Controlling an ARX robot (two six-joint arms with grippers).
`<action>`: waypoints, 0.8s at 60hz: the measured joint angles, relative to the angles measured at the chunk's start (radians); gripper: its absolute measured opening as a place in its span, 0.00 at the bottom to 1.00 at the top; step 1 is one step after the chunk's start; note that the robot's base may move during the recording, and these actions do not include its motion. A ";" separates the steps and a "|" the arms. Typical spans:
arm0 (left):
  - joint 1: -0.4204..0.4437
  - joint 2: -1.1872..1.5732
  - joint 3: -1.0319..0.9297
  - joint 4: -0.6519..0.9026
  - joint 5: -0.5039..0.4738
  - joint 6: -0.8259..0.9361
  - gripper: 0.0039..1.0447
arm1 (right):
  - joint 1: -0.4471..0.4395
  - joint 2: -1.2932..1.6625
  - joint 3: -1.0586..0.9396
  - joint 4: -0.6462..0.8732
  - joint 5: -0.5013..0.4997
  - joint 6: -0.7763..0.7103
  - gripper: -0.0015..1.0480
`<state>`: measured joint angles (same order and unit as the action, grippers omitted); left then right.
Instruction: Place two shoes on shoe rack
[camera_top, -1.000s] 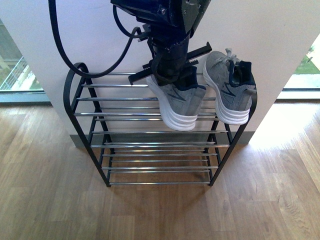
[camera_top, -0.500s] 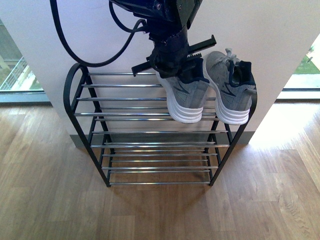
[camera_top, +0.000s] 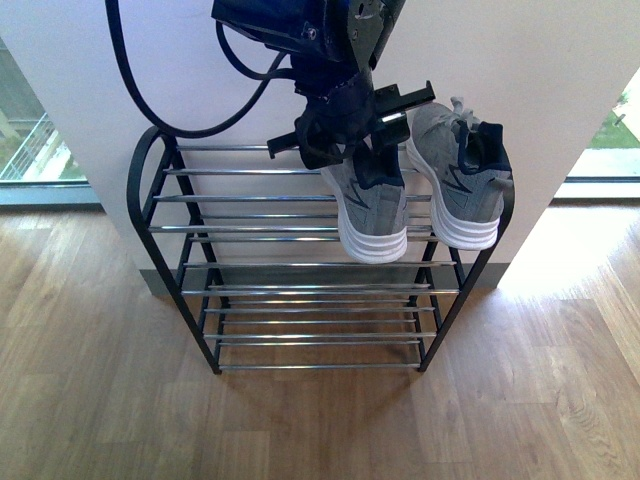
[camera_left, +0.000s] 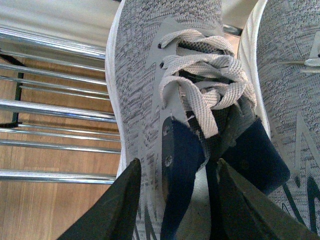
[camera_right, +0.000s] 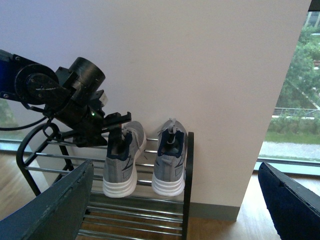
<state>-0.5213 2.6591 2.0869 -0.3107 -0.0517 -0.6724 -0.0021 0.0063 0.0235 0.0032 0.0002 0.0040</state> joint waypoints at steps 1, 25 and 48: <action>0.000 -0.006 -0.009 0.004 0.000 0.000 0.50 | 0.000 0.000 0.000 0.000 0.000 0.000 0.91; 0.029 -0.405 -0.473 0.208 -0.237 0.026 0.91 | 0.000 0.000 0.000 0.000 0.000 0.000 0.91; 0.103 -1.043 -1.048 0.369 -0.423 0.146 0.91 | 0.000 0.000 0.000 0.000 0.000 0.000 0.91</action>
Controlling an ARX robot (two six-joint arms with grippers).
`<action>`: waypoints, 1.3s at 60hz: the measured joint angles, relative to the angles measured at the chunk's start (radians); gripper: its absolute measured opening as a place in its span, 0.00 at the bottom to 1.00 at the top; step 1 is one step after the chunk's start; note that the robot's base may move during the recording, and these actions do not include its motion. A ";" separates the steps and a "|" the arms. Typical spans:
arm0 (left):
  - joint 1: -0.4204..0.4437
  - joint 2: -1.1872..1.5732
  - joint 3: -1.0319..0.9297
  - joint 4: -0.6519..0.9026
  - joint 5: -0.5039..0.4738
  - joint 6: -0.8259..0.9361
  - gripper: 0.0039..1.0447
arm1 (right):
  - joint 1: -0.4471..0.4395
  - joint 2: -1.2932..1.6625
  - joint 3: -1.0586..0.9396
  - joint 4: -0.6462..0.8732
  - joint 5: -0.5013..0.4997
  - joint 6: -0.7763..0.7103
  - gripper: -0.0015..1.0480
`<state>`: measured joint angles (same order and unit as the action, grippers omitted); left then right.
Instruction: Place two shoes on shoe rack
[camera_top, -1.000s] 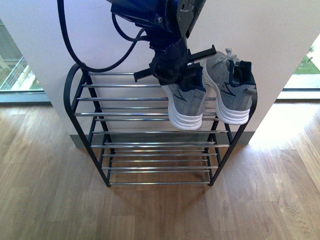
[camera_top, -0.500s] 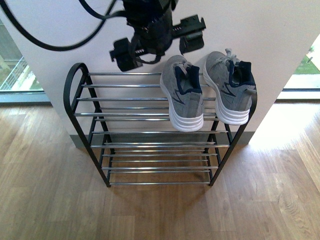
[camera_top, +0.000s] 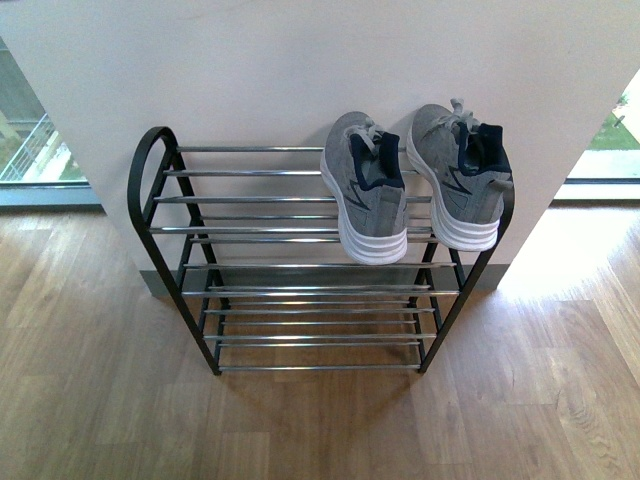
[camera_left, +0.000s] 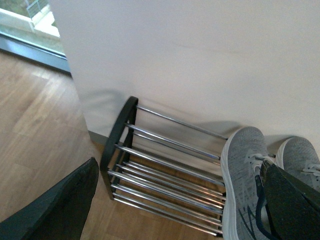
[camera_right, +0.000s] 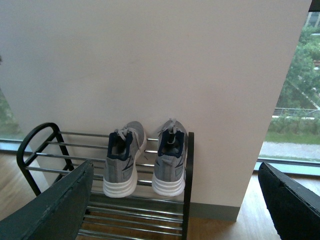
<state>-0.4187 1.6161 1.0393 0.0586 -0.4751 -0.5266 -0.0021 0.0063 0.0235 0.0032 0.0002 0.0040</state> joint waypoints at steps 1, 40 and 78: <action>0.002 -0.025 -0.016 -0.001 -0.005 0.002 0.91 | 0.000 0.000 0.000 0.000 0.000 0.000 0.91; 0.134 -0.708 -0.467 0.130 0.089 0.221 0.80 | 0.000 0.000 0.000 0.000 0.000 0.000 0.91; 0.316 -0.998 -0.874 0.392 0.375 0.515 0.01 | 0.000 0.000 0.000 0.000 0.000 0.000 0.91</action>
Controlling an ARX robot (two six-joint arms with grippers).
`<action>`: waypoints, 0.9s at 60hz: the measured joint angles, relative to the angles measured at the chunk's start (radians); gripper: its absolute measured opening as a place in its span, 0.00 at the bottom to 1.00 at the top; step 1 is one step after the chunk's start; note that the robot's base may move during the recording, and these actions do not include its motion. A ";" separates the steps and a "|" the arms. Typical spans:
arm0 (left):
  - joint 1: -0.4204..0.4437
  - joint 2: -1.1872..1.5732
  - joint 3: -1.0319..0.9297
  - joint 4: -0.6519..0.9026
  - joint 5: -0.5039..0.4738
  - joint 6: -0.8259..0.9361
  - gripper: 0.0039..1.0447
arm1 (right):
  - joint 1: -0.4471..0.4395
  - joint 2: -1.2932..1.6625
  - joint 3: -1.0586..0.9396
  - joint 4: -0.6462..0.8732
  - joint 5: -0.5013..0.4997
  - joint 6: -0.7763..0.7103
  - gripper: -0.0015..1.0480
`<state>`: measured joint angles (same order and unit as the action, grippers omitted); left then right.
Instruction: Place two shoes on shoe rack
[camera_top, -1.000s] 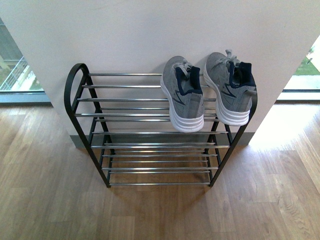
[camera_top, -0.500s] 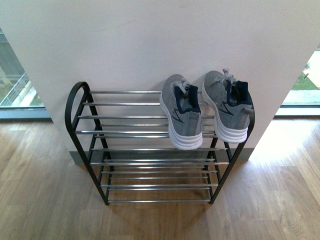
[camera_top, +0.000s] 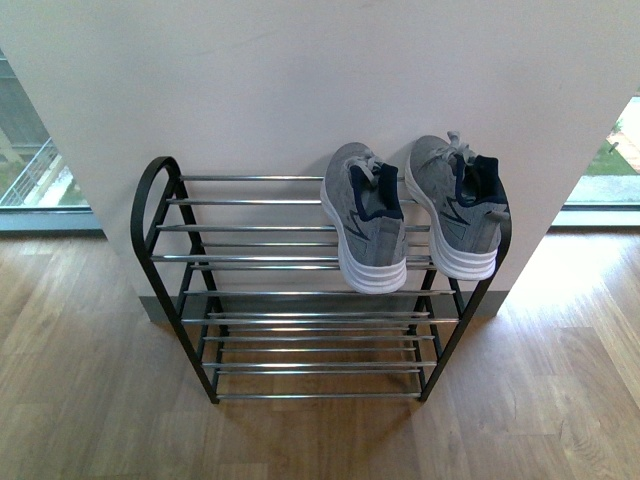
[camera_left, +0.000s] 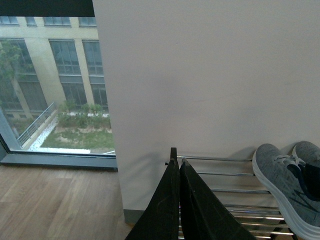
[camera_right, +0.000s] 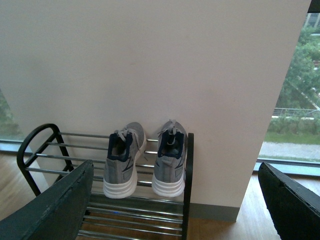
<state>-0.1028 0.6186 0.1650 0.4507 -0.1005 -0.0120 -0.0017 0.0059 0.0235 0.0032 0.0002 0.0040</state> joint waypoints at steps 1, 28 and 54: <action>0.001 -0.002 -0.002 0.000 0.001 0.000 0.01 | 0.000 0.000 0.000 0.000 0.000 0.000 0.91; 0.099 -0.177 -0.095 -0.082 0.100 0.002 0.01 | 0.000 0.000 0.000 0.000 0.000 0.000 0.91; 0.099 -0.310 -0.151 -0.147 0.100 0.003 0.01 | 0.000 0.000 0.000 0.000 0.000 0.000 0.91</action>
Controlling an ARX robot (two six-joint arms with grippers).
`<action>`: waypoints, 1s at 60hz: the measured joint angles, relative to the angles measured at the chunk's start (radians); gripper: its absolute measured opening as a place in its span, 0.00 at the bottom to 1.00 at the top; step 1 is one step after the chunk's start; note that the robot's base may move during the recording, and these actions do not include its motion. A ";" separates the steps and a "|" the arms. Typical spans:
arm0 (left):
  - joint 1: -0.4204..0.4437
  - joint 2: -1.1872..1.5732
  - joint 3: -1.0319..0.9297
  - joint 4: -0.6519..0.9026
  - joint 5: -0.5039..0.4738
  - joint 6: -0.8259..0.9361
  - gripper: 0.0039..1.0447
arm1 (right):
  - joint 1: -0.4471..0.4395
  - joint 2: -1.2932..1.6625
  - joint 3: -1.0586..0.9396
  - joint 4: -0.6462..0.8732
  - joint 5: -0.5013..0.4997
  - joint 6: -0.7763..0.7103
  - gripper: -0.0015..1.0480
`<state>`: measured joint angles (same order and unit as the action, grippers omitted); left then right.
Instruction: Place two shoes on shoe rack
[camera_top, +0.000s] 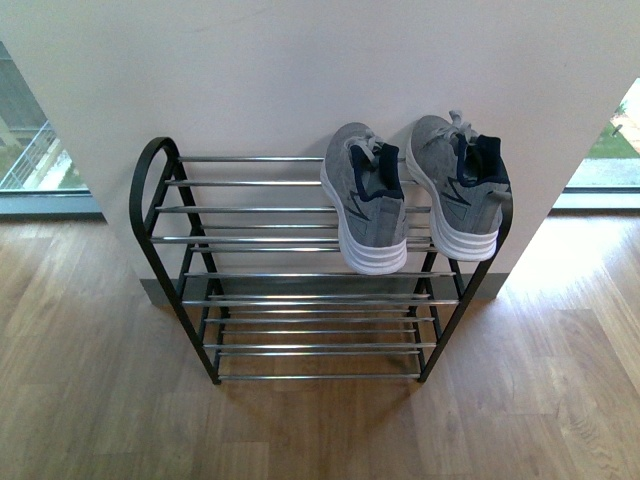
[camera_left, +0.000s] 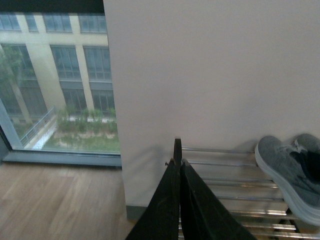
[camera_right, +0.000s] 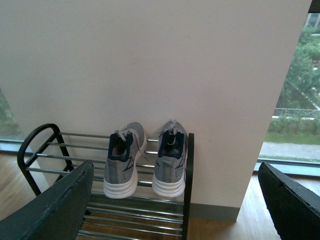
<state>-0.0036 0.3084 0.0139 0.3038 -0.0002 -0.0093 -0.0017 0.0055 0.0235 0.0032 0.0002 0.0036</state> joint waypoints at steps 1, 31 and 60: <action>0.000 -0.006 0.000 -0.004 0.000 0.000 0.01 | 0.000 0.000 0.000 0.000 0.000 0.000 0.91; 0.000 -0.230 0.000 -0.259 0.001 0.000 0.01 | 0.000 0.000 0.000 0.000 0.000 0.000 0.91; 0.001 -0.292 0.000 -0.304 0.000 0.001 0.20 | 0.000 -0.001 0.000 0.000 -0.002 0.000 0.91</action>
<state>-0.0029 0.0166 0.0143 -0.0002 -0.0006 -0.0086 -0.0017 0.0048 0.0235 0.0032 -0.0017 0.0036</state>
